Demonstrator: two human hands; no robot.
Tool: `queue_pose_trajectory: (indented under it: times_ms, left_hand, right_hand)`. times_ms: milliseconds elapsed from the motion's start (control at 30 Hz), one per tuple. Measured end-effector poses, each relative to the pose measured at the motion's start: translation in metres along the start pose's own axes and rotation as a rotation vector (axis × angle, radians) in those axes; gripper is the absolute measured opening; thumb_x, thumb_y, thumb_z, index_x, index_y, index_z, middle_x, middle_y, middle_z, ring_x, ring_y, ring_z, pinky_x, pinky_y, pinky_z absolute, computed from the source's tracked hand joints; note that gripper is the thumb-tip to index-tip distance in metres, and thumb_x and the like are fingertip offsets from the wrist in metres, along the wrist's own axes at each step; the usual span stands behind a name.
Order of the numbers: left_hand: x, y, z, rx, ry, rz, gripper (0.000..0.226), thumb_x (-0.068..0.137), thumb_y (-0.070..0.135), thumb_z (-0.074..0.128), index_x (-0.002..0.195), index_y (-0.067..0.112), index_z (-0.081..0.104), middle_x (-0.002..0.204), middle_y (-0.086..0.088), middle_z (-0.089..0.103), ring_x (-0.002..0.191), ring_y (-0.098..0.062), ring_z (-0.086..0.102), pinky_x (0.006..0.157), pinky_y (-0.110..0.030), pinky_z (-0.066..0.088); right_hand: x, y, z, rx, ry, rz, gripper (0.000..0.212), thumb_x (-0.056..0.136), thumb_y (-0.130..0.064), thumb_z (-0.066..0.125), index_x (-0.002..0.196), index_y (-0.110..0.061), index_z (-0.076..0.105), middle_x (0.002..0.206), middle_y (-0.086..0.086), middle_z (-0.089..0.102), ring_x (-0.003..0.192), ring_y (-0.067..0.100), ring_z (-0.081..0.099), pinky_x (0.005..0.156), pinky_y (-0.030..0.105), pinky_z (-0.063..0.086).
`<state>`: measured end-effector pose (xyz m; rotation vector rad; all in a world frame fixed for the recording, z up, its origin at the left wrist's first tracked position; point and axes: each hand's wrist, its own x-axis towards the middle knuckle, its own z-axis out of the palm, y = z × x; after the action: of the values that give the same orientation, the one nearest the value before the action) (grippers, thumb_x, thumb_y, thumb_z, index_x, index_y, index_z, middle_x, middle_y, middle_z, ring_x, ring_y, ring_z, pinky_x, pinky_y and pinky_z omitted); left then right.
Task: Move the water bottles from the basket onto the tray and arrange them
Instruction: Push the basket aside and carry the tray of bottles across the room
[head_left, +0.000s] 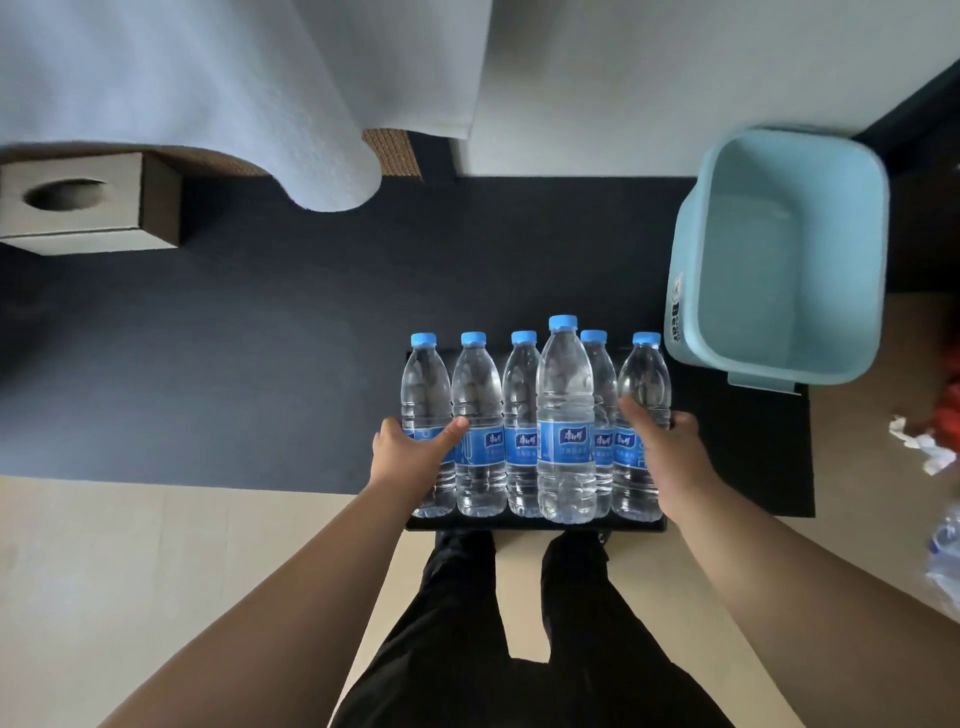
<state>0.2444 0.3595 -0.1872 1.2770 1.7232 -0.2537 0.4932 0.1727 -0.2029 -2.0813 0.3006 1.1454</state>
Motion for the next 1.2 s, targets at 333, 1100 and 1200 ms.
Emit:
queue_pose_trajectory:
  times_ms: [333,1100,1200]
  left_hand:
    - [-0.046,0.032,-0.051,-0.021,0.058,0.047,0.109,0.061,0.083,0.076,0.137,0.009,0.047,0.124,-0.010,0.061,0.105,-0.028,0.066,0.087,-0.050,0.061]
    - [-0.151,0.021,-0.084,-0.419,0.165,0.045,0.093,0.035,0.088,0.078,0.094,0.018,0.064,0.087,-0.003,0.078,0.077,-0.022,0.078,0.080,-0.046,0.064]
    - [-0.166,0.001,-0.086,-0.452,0.179,-0.013,0.094,0.038,0.089,0.076,0.097,0.018,0.063,0.092,-0.004,0.076,0.081,-0.023,0.076,0.078,-0.042,0.063]
  right_hand:
    - [-0.055,-0.046,-0.018,0.048,-0.094,-0.089,0.101,0.054,-0.074,0.086,0.127,-0.017,0.046,0.111,0.014,0.072,0.100,0.036,0.073,0.095,0.060,0.056]
    - [-0.109,-0.137,-0.040,-0.231,-0.208,-0.379,0.084,0.062,-0.077,0.081,0.121,-0.021,0.060,0.108,0.006,0.073,0.093,0.030,0.072,0.090,0.052,0.058]
    - [-0.119,-0.135,-0.031,-0.302,-0.237,-0.404,0.082,0.067,-0.076,0.081,0.122,-0.020,0.059,0.106,0.006,0.073,0.088,0.028,0.072,0.074,0.041,0.058]
